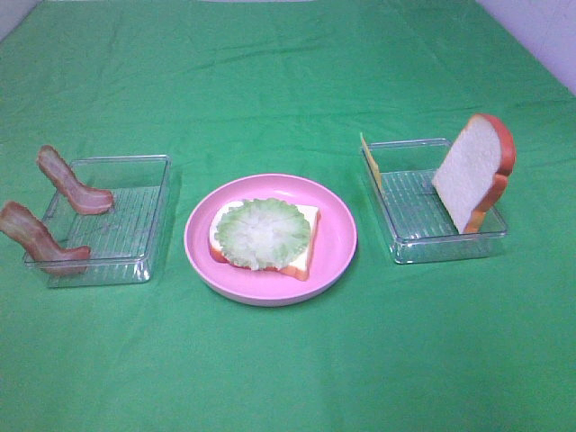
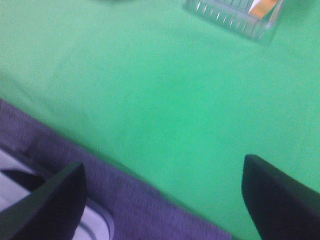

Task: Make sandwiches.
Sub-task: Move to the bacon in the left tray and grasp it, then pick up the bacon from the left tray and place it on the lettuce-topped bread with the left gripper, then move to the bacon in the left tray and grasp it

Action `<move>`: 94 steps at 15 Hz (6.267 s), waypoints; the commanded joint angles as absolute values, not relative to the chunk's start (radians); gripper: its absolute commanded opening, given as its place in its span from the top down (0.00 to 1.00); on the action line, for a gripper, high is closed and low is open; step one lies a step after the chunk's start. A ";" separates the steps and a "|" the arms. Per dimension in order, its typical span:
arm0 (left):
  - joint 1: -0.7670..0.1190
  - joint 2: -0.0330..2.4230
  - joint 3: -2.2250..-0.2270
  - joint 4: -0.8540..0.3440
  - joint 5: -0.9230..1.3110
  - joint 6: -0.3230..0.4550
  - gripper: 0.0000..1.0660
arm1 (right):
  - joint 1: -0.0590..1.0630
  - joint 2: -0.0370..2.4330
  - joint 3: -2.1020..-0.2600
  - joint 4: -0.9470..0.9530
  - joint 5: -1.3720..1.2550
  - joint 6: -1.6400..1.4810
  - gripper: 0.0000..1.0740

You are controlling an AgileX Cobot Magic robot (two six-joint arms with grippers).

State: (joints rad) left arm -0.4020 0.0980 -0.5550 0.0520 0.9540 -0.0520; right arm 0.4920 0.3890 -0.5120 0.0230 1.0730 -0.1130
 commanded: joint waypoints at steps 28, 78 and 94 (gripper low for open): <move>-0.178 1.971 -1.424 0.057 1.190 -0.405 0.31 | 0.492 -0.021 -0.506 0.028 1.058 -0.123 0.26; -0.413 2.161 -1.424 -1.070 0.726 0.398 1.00 | 0.492 -0.021 -0.506 0.028 1.058 -0.123 0.26; -0.335 1.862 -1.424 -0.399 0.738 -0.129 0.37 | 0.492 -0.021 -0.506 0.027 1.058 -0.123 0.27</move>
State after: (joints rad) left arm -0.3410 1.8760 -1.4250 -0.4200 0.7260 -0.0890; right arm 0.4920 -0.0060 -0.5110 0.0270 1.0680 -0.1130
